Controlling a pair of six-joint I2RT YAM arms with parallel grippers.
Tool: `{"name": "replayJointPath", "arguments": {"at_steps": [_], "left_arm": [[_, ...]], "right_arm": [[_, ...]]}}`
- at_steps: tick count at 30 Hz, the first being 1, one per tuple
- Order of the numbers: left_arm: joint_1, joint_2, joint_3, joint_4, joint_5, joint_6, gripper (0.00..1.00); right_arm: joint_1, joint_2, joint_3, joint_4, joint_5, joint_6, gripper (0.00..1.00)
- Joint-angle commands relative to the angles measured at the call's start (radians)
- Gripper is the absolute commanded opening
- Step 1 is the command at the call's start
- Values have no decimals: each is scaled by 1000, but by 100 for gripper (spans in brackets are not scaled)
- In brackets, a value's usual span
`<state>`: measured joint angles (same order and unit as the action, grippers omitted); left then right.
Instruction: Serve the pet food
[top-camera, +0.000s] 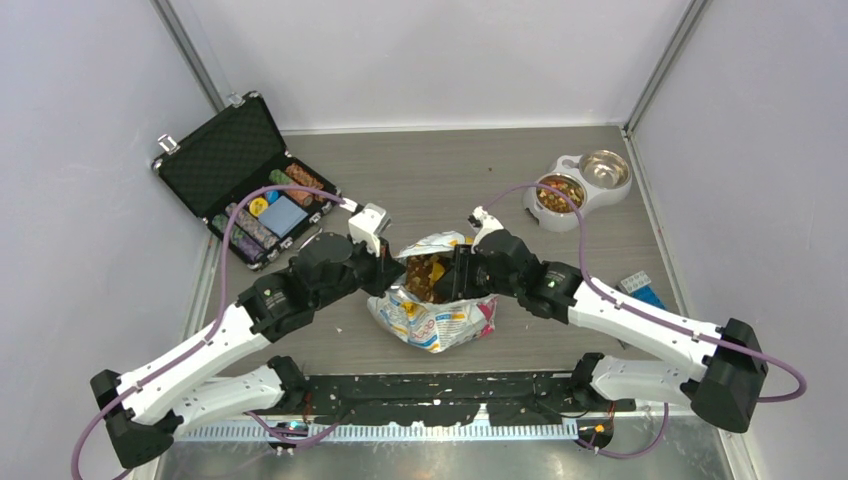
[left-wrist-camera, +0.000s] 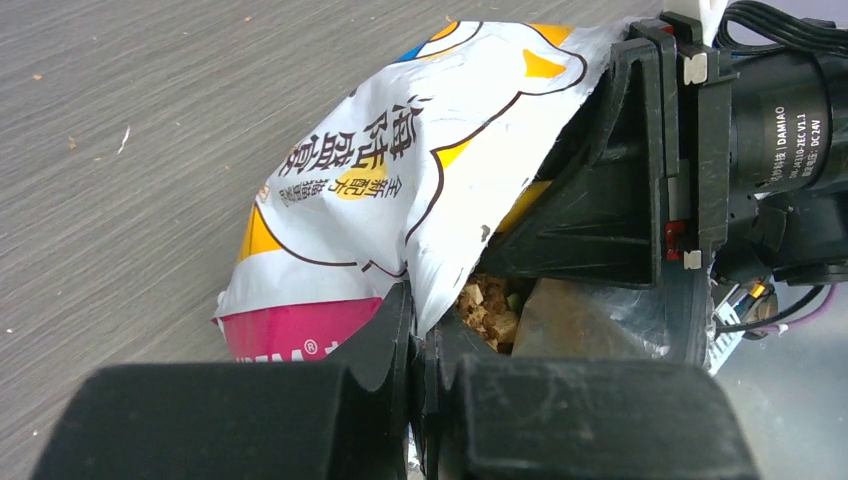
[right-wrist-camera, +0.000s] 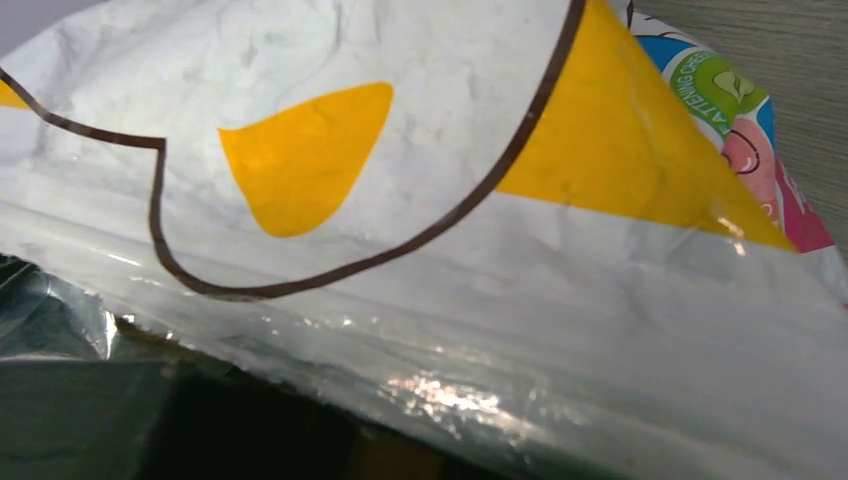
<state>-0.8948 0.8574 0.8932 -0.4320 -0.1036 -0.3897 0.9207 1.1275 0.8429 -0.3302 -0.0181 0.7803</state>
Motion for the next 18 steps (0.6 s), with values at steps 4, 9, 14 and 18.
{"name": "replayJointPath", "arguments": {"at_steps": [4, 9, 14, 18], "left_arm": [[7, -39, 11, 67, -38, -8, 0], [7, -55, 4, 66, -46, -6, 0], [7, -51, 6, 64, -45, -5, 0], [5, -45, 10, 65, -36, -5, 0]], "right_arm": [[-6, -150, -19, 255, -94, 166, 5], [-11, -231, -23, 197, -14, 182, 5], [-12, -321, -25, 143, 76, 196, 5], [-12, -338, 15, 82, 106, 183, 5]]}}
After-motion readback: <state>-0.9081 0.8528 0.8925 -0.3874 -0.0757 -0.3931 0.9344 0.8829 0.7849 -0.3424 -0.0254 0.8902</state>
